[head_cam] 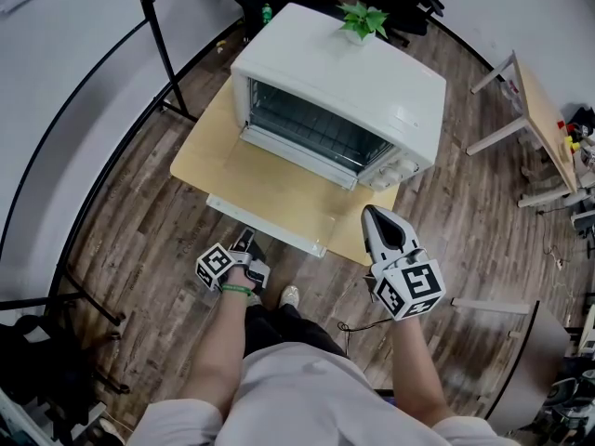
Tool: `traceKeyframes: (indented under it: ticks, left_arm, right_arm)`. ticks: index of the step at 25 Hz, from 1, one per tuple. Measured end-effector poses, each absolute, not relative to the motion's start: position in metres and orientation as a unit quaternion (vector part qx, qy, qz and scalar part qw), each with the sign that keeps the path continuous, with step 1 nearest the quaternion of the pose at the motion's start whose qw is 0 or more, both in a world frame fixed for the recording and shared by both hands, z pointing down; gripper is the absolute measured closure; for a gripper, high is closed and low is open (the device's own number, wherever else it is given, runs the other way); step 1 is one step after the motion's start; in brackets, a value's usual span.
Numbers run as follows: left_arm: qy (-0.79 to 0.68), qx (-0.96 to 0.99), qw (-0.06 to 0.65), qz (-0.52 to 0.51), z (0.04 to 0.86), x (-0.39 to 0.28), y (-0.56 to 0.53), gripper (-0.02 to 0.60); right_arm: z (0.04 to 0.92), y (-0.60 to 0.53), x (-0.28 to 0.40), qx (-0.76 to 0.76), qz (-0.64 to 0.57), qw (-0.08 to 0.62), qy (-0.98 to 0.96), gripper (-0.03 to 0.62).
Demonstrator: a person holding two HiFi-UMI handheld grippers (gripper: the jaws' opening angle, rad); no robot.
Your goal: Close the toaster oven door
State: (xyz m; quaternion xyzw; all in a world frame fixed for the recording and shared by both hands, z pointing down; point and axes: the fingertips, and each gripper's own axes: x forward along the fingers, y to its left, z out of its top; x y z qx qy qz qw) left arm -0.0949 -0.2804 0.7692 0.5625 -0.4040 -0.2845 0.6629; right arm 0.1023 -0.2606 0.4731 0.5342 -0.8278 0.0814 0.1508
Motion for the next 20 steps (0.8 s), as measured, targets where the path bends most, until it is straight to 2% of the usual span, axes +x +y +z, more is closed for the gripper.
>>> traceKeyframes:
  ticks: [2,3,20]
  left_arm:
    - [-0.399,0.561,0.664,-0.292,0.766,-0.094,-0.283,0.506]
    - [-0.398,0.56,0.665,-0.293,0.765,-0.093,-0.283,0.509]
    - [-0.374,0.592,0.644,-0.309,0.696,-0.098,-0.281,0.52]
  right_arm:
    - [0.473,-0.261,0.102,0.534,0.082,0.15,-0.828,0.594]
    - [0.473,-0.261,0.101,0.533,0.082,0.149,-0.829,0.594]
    - [0.446,-0.272,0.087,0.527,0.066,0.095,-0.842,0.594]
